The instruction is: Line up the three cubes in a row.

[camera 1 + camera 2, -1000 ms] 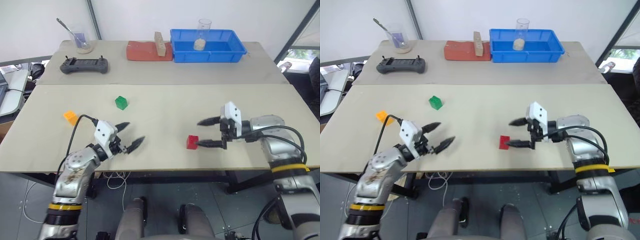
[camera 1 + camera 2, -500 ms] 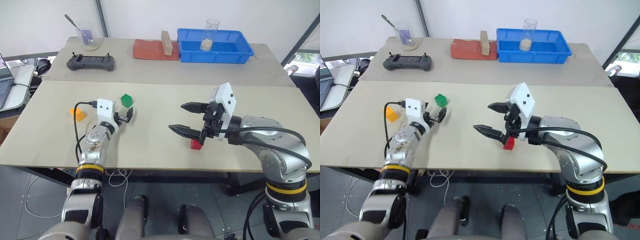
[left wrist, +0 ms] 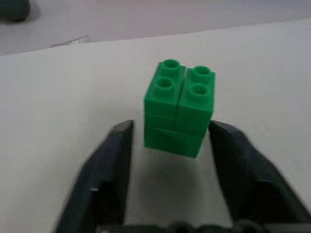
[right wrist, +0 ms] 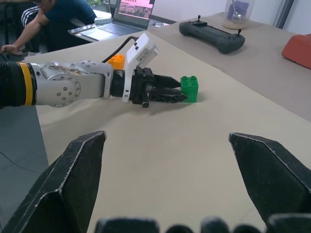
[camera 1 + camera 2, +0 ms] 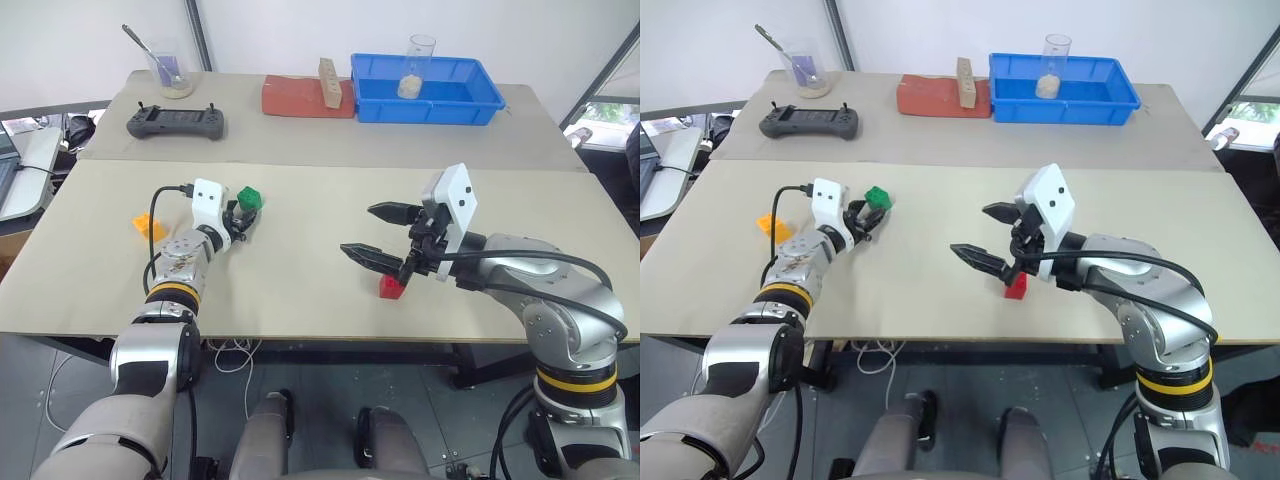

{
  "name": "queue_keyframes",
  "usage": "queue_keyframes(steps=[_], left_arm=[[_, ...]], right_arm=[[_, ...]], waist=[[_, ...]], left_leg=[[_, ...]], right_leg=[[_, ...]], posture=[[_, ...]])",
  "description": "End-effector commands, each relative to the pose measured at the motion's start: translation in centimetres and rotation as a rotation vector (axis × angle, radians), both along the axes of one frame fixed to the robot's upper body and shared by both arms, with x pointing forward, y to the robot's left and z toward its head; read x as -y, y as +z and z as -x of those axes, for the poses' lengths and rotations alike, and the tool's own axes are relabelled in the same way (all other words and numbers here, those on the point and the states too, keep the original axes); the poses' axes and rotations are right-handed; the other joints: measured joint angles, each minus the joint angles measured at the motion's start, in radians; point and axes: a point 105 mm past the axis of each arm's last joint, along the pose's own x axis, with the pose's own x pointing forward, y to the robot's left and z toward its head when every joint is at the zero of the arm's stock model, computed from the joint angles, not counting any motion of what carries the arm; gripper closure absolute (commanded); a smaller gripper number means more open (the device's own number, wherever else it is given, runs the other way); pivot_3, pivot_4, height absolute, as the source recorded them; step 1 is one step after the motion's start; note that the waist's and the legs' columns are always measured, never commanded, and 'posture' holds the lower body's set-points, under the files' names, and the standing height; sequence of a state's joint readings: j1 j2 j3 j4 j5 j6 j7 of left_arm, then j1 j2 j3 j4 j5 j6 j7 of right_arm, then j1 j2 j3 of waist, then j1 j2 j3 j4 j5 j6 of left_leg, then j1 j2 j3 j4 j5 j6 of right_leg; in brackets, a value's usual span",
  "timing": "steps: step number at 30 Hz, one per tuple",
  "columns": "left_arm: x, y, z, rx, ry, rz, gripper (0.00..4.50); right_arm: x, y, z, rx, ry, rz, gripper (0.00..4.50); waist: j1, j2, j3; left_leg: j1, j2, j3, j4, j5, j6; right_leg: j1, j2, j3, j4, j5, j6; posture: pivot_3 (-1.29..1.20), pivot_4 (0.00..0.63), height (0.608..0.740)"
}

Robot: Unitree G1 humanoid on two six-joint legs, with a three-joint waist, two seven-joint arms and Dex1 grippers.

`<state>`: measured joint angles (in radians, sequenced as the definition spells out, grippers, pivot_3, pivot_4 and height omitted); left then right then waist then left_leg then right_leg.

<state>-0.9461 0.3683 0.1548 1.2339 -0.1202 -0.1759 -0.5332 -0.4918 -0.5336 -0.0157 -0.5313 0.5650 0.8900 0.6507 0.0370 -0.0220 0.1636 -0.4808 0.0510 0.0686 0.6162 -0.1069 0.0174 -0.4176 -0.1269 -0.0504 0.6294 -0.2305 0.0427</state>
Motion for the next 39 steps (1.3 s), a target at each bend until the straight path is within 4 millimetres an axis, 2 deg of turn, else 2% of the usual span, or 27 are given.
queue_keyframes(steps=[1,5,8,11,13,17,20,22,27,34,39], left_arm=[[0.1,2.1,-0.5,0.071,-0.014,-0.015,3.24],[0.4,2.2,-0.4,0.082,-0.03,-0.019,3.24],[1.6,2.8,-0.1,0.122,-0.114,-0.02,3.24],[4.1,3.6,1.2,0.176,-0.3,-0.033,3.24],[6.1,2.8,3.7,0.167,-0.525,-0.134,3.24],[8.7,1.2,9.2,0.099,-0.893,-0.245,3.24],[9.4,0.1,11.7,0.038,-1.065,-0.286,3.24],[9.6,-0.3,12.4,0.021,-1.125,-0.317,3.24],[10.6,-1.3,12.0,0.014,-1.21,-0.378,3.24],[13.3,-1.3,10.5,0.054,-1.251,-0.386,3.24],[13.9,-1.6,9.8,0.053,-1.233,-0.387,3.24]], right_arm=[[0.2,1.4,0.3,0.063,-0.001,-0.008,0.0],[0.2,1.5,0.2,0.064,-0.003,-0.005,0.0],[0.4,1.6,0.2,0.071,-0.012,0.0,0.0],[1.0,1.8,0.3,0.082,-0.023,0.006,0.0],[2.1,1.5,0.6,0.083,-0.025,0.043,0.0],[3.8,0.3,2.1,0.045,0.024,0.129,0.0],[4.7,-0.8,3.2,0.005,0.074,0.195,0.0],[5.2,-1.5,3.7,-0.012,0.093,0.233,0.0],[6.2,-2.9,4.6,-0.05,0.121,0.282,0.0],[6.7,-3.4,4.7,-0.047,0.102,0.275,0.0],[7.0,-3.4,4.6,-0.037,0.088,0.276,0.0]], waist=[[0.001,0.0,0.0],[0.0,0.0,0.0],[0.0,0.0,0.0],[0.0,0.0,0.0],[0.0,0.0,0.0],[-0.005,0.0,0.0],[-0.007,0.0,0.0],[-0.008,0.0,0.0],[-0.007,0.0,0.0],[0.003,-0.001,0.0],[0.003,-0.001,0.0]], left_leg=[[0.0,0.0,0.0,0.0,0.0,-0.001],[-0.001,0.0,0.0,0.0,0.0,0.0],[-0.001,0.0,0.0,0.0,0.0,0.0],[-0.001,0.0,0.0,0.0,0.0,0.0],[-0.001,0.0,0.001,0.0,0.0,0.0],[-0.001,0.0,0.002,0.0,0.001,0.002],[-0.001,0.001,0.002,0.0,0.001,0.002],[-0.001,0.001,0.002,0.0,0.001,0.001],[0.0,0.001,0.002,0.002,-0.001,-0.002],[-0.002,0.001,0.001,0.011,-0.002,0.002],[-0.002,0.001,0.001,0.011,-0.001,0.005]], right_leg=[[0.0,0.0,0.0,0.0,0.0,0.0],[0.0,0.0,0.0,0.0,0.0,0.0],[-0.001,0.0,0.0,0.0,0.0,0.0],[-0.001,0.0,0.0,0.0,0.0,0.0],[-0.001,0.0,0.0,0.0,0.0,0.0],[-0.001,0.0,0.002,0.0,0.0,-0.001],[-0.002,0.0,0.002,0.001,-0.001,-0.002],[-0.002,0.0,0.002,0.001,-0.001,-0.004],[0.0,0.0,0.003,0.0,-0.004,-0.003],[0.002,0.0,0.003,0.0,-0.004,-0.001],[0.002,0.0,0.004,0.0,-0.004,0.001]], posture=[[0.0,0.15,0.74],[0.0,0.15,0.74],[0.0,0.15,0.74],[0.0,0.15,0.74],[0.0,0.15,0.74],[0.0,0.15,0.74],[0.0,0.15,0.74],[0.0,0.15,0.74],[0.0,0.15,0.74],[0.0,0.15,0.74],[0.0,0.15,0.74]])
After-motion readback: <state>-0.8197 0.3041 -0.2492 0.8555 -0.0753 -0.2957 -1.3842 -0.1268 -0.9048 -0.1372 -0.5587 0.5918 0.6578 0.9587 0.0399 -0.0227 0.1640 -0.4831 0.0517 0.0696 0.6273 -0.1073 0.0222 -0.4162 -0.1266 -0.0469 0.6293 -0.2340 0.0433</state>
